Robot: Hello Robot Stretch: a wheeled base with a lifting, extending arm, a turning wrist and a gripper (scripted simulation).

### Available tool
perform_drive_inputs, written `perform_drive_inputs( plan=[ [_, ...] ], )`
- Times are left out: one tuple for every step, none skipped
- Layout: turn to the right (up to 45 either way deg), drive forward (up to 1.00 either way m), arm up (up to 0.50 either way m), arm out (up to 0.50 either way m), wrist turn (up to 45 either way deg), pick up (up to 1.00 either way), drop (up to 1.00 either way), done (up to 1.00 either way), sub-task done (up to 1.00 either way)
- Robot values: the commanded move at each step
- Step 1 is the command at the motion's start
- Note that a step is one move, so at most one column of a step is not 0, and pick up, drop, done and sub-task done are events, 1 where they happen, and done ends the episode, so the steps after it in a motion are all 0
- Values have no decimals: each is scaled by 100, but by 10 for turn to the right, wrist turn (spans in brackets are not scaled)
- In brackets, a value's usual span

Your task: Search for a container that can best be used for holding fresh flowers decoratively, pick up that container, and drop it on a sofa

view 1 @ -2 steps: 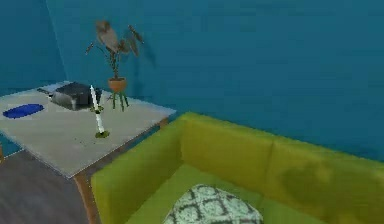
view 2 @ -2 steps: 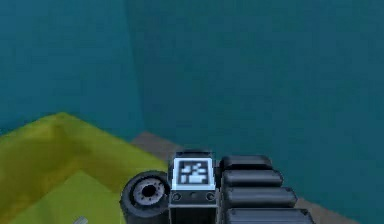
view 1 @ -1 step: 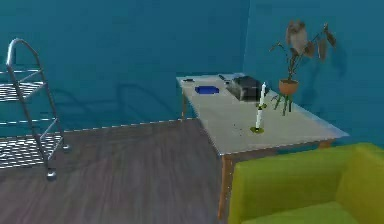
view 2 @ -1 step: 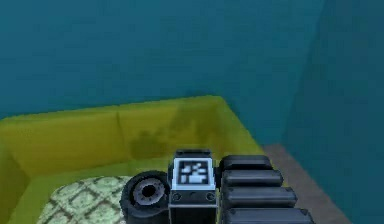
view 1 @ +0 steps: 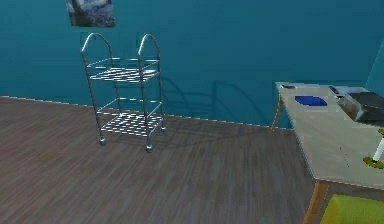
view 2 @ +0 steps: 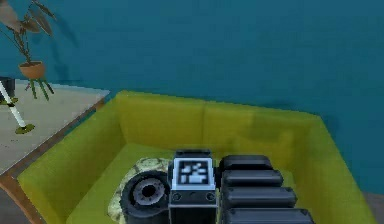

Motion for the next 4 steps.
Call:
perform_drive_inputs(
  plan=[
    [0, 0, 0, 38, 0, 0, 0, 0, 0],
    [0, 0, 0, 0, 450, 0, 0, 0, 0],
    [0, 0, 0, 0, 450, 0, 0, 0, 0],
    [0, 0, 0, 0, 420, 0, 0, 0, 0]
  ],
)
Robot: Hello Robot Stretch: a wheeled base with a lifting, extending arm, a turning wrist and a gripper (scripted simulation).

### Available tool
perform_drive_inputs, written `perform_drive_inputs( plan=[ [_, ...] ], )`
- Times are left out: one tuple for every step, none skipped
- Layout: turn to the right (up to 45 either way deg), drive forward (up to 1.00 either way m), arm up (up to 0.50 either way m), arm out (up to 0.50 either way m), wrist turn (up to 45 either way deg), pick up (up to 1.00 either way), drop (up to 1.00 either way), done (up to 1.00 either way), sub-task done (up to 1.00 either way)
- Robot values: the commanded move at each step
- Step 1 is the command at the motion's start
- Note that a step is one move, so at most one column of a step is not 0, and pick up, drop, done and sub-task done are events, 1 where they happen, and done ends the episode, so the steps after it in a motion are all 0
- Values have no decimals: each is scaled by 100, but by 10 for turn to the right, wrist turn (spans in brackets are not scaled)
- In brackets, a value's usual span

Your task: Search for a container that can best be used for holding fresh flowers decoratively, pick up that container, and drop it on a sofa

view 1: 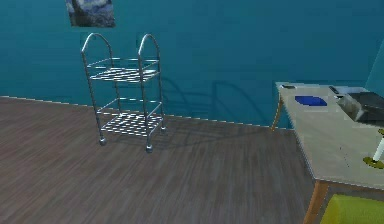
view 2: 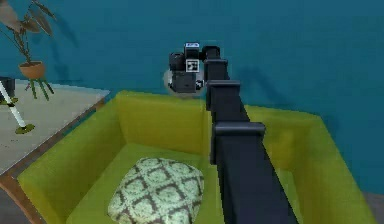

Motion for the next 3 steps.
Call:
perform_drive_inputs(
  plan=[
    [0, 0, -36, 0, 0, 0, 0, 0, 0],
    [0, 0, -32, 0, 0, 0, 0, 0, 0],
    [0, 0, 0, 0, 0, 0, 100, 0, 0]
  ],
)
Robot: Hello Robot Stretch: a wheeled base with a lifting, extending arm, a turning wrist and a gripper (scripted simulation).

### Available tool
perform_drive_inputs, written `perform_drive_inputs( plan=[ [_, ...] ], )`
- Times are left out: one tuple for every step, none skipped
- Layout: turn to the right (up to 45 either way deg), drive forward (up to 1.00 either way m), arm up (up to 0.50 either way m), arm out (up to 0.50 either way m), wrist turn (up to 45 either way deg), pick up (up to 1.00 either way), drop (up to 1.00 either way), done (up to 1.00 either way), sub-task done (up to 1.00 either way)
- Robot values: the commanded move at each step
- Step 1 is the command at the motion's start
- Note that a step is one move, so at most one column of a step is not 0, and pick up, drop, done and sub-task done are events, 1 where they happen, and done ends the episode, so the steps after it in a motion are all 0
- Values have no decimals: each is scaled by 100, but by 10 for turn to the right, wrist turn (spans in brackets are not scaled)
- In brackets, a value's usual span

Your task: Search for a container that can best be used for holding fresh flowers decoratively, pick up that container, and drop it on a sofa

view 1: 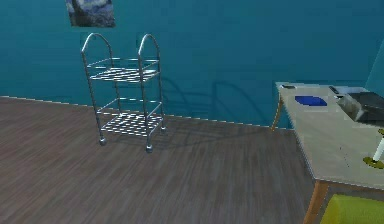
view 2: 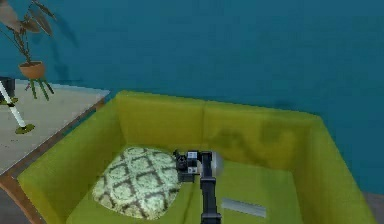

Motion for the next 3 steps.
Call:
perform_drive_inputs(
  plan=[
    [0, 0, 10, 0, 0, 0, 0, 0, 0],
    [0, 0, 0, -8, 0, 0, 0, 0, 0],
    [0, 0, 0, 0, 0, 0, 0, 100, 0]
  ],
)
